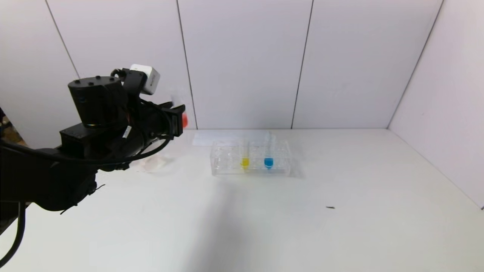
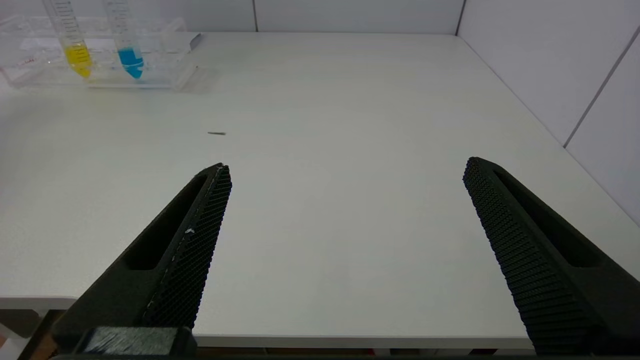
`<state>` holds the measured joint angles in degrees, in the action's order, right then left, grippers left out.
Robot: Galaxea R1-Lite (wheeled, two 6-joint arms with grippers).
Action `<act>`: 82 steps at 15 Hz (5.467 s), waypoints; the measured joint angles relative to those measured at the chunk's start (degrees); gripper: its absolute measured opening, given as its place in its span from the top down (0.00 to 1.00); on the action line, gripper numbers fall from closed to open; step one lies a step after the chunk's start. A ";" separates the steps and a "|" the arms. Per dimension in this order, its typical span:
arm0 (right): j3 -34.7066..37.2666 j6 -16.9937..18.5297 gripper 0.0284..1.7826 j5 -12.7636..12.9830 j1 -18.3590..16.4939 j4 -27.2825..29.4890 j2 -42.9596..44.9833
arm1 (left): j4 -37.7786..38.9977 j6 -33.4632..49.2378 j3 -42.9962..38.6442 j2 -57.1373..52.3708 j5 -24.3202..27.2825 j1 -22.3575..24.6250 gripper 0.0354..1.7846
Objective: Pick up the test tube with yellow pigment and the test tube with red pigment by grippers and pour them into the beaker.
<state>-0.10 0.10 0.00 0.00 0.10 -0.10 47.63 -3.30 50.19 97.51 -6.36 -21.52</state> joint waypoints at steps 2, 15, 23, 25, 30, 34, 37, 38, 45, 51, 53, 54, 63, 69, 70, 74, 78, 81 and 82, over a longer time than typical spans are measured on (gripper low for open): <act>0.00 0.00 0.05 0.02 0.00 0.00 0.00 | -1.68 0.37 0.22 -1.29 2.65 2.15 0.77; 0.00 0.00 0.05 0.00 0.00 0.00 0.00 | -4.69 1.07 1.40 -3.24 7.18 12.64 0.77; 0.00 0.00 0.05 0.00 0.00 0.00 -0.01 | -5.29 1.30 0.79 -2.89 10.41 19.57 0.77; 0.00 0.00 0.05 0.00 0.00 0.00 -0.01 | -5.27 1.16 0.74 -2.83 11.22 21.22 0.77; 0.00 0.00 0.05 0.00 0.00 -0.02 0.00 | -5.27 0.94 0.35 -2.76 14.08 24.99 0.77; 0.00 0.00 0.05 0.00 0.00 0.00 0.00 | -5.24 0.69 -0.35 -2.61 16.07 27.55 0.77; 0.02 0.00 0.05 0.00 0.00 0.00 0.00 | -5.18 0.59 -0.83 -2.61 19.29 29.95 0.77; 0.02 0.00 0.05 0.00 0.00 0.00 0.00 | -5.18 0.61 -0.96 -2.58 19.35 30.38 0.77; 0.02 0.00 0.05 0.00 0.00 0.00 0.00 | -5.10 0.67 -1.49 -1.90 19.92 31.65 0.77; 0.00 0.00 0.05 0.00 0.00 0.00 0.00 | -4.91 -0.16 -1.49 -0.77 20.14 31.74 0.77; 0.00 0.00 0.05 0.00 0.00 0.00 -0.01 | -4.94 -0.17 -1.49 -0.35 20.20 31.77 0.77; 0.00 0.00 0.05 0.00 0.00 0.00 0.00 | -4.91 -0.20 -1.51 -0.16 20.20 31.77 0.77; 0.00 0.00 0.05 0.00 0.00 0.00 -0.01 | -4.91 -2.36 -1.18 1.18 21.43 31.73 0.77; 0.00 0.00 0.05 0.00 0.00 0.00 -0.01 | -5.24 -2.54 -0.20 1.66 25.99 31.90 0.77; 0.00 0.00 0.05 0.00 0.00 0.00 0.00 | -5.62 -2.56 0.00 1.71 26.51 31.93 0.77; 0.00 0.00 0.05 0.00 0.00 0.00 -0.01 | -6.14 -2.56 0.85 2.07 28.77 31.90 0.77; 0.02 0.00 0.05 0.00 0.00 0.00 0.00 | -6.51 -2.58 1.52 2.68 29.65 31.85 0.77; 0.02 0.00 0.05 0.00 0.00 0.00 -0.01 | -6.84 -2.47 2.06 2.90 30.78 31.73 0.77; 0.02 -0.02 0.05 0.00 0.00 0.00 0.00 | -6.86 -2.45 2.23 2.95 30.76 31.55 0.77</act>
<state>-0.07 0.07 0.00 0.00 0.10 -0.10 40.77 -5.75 52.42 100.46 24.39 10.03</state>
